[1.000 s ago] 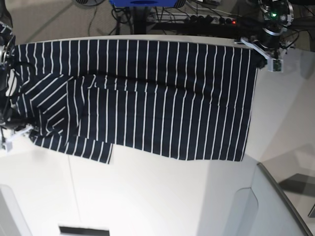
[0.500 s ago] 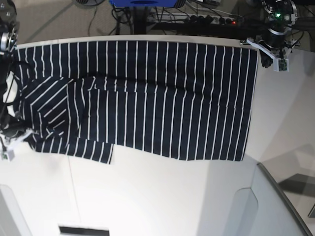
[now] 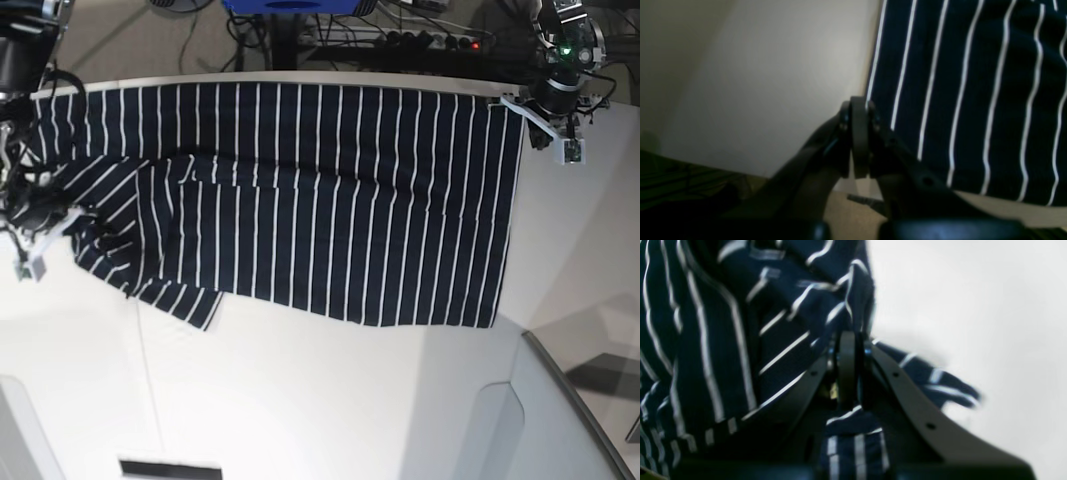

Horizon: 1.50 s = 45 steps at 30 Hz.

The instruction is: Layout the t-shirt on the table in an organized manner, then fold the t-shirt properly

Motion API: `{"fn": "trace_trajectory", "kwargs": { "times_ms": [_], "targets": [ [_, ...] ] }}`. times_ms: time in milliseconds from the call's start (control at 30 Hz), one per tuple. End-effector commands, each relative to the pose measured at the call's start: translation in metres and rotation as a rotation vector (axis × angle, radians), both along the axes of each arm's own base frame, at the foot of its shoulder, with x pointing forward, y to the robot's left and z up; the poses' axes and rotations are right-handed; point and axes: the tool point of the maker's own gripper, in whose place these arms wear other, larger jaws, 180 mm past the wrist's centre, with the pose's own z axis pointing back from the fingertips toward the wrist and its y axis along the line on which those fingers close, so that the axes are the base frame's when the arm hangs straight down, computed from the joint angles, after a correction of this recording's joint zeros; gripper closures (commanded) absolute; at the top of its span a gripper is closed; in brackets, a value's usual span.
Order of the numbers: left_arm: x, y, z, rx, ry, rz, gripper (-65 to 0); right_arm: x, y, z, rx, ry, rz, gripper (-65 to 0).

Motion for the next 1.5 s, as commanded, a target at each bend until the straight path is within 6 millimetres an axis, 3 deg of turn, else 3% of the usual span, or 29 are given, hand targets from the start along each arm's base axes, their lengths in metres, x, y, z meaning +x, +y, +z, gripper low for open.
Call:
{"fn": "trace_trajectory", "kwargs": {
  "times_ms": [0, 167, 300, 400, 500, 700, 833, 1000, 1333, 1467],
  "targets": [
    [0.007, 0.003, 0.01, 0.011, -0.041, -0.005, 0.0, 0.008, -0.011, 0.012, -0.016, -0.028, -0.014, -2.6],
    [0.009, 0.004, 0.011, 0.013, -0.045, -0.006, 0.0, 0.001, -0.012, 0.012, -0.017, 0.028, -0.011, -21.2],
    [0.008, 0.006, 0.011, 0.016, -0.046, -0.001, 0.0, 0.019, -0.014, 0.039, -0.056, -0.052, 0.002, -29.3],
    [0.007, 0.006, 0.011, 0.016, -0.045, 0.001, 0.0, 0.038, -0.017, 0.053, -0.063, -0.093, 0.0, -29.6],
    [0.003, 0.007, 0.003, 0.006, -0.027, 0.009, 0.0, 0.055, -0.025, 0.052, -0.045, -0.081, -0.017, -29.4],
    [-0.001, 0.007, -0.002, -0.002, -0.013, 0.015, 0.0, 0.093, -0.034, 0.023, -0.018, -0.032, -0.023, -29.3],
    [-0.002, 0.008, -0.002, -0.002, -0.011, 0.016, 0.0, 0.108, -0.037, 0.002, -0.039, -0.047, -0.029, -29.3],
    [-0.002, 0.008, -0.002, -0.002, -0.011, 0.016, 0.0, 0.114, -0.036, -0.013, -0.037, -0.045, -0.036, -29.3],
    [-0.003, 0.008, -0.005, -0.006, -0.005, 0.02, 0.0, 0.116, -0.03, -0.014, -0.031, -0.043, -0.028, -28.7],
    [-0.008, 0.009, -0.014, -0.017, 0.018, 0.029, 0.0, 0.115, -0.029, -0.015, -0.031, -0.036, -0.025, -19.8]
  ]
}}
